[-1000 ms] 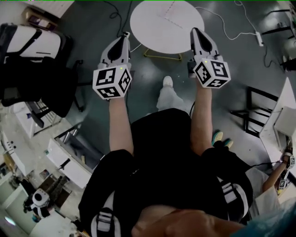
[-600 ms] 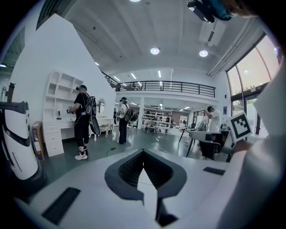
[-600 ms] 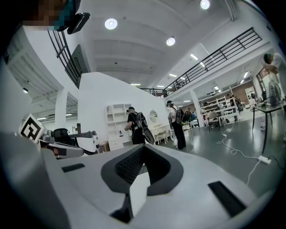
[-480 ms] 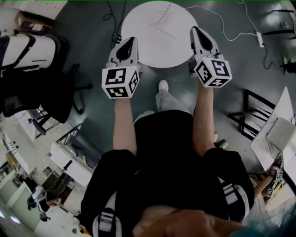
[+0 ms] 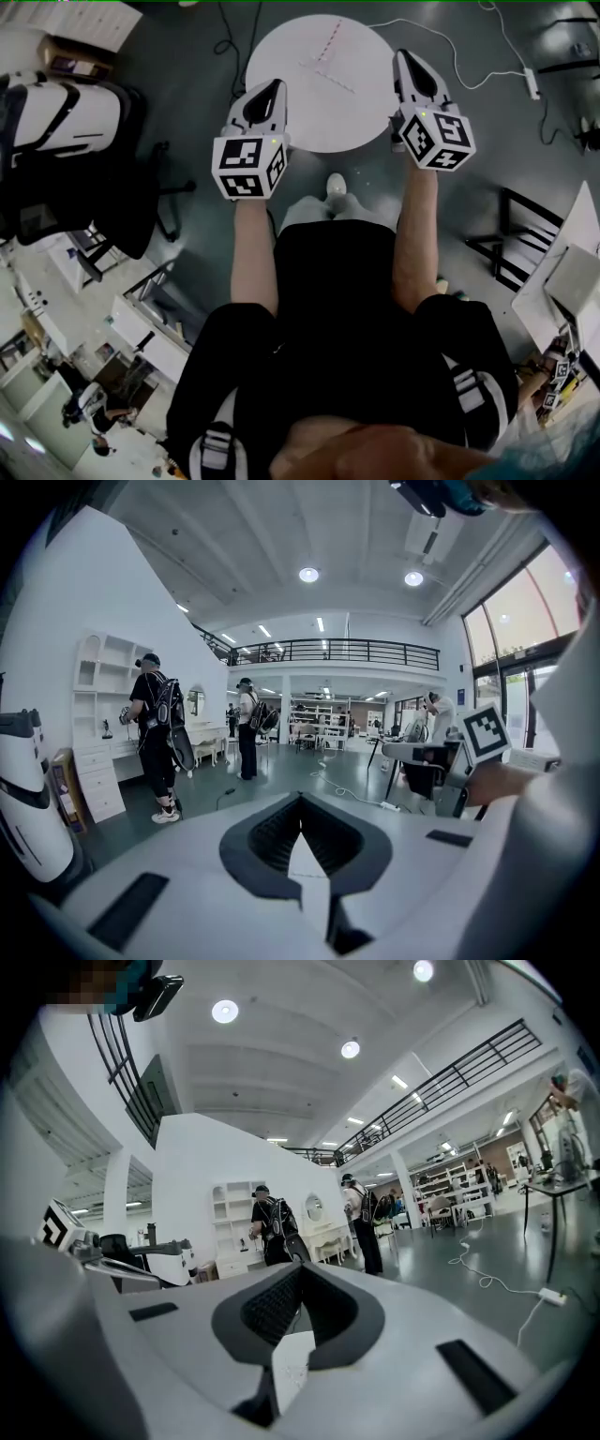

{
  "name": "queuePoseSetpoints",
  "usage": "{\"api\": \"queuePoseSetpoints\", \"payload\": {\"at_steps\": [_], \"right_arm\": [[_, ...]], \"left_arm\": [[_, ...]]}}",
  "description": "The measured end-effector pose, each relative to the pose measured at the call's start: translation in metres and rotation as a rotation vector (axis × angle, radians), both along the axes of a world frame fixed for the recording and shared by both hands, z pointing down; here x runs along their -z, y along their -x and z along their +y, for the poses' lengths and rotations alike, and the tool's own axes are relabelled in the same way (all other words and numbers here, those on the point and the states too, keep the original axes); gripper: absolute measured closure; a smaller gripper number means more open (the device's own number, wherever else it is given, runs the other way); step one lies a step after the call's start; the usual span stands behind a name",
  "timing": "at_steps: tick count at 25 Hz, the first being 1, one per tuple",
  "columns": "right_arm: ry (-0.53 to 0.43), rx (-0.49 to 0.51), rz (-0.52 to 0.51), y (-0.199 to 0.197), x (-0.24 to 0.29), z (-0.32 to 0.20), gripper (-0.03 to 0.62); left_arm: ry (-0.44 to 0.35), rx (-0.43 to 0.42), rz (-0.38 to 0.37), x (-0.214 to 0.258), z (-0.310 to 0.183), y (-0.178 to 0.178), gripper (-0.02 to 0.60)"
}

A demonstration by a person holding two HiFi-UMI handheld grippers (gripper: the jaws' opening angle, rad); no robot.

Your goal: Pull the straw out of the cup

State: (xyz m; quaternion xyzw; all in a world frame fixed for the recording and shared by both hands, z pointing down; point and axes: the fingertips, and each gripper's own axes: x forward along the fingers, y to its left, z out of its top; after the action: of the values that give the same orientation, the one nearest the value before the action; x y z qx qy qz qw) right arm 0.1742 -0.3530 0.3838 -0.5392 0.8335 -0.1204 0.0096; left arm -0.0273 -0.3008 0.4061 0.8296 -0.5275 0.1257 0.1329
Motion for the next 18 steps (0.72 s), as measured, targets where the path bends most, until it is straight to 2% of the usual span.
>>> {"api": "queuePoseSetpoints", "payload": {"at_steps": [7, 11, 15, 18], "right_arm": [[-0.024, 0.047, -0.01, 0.018, 0.003, -0.004, 0.577], [0.012, 0.05, 0.02, 0.027, -0.012, -0.008, 0.577], [0.054, 0.014, 0.056, 0.015, -0.024, -0.013, 0.577], [0.085, -0.033, 0.064, -0.003, -0.033, -0.026, 0.577]], "left_arm": [[0.003, 0.011, -0.015, -0.001, -0.002, 0.007, 0.572], [0.024, 0.012, -0.009, -0.013, -0.012, 0.015, 0.572], [0.055, -0.013, 0.013, -0.027, -0.038, 0.011, 0.572], [0.081, -0.055, 0.003, -0.041, -0.061, -0.003, 0.572]]}}
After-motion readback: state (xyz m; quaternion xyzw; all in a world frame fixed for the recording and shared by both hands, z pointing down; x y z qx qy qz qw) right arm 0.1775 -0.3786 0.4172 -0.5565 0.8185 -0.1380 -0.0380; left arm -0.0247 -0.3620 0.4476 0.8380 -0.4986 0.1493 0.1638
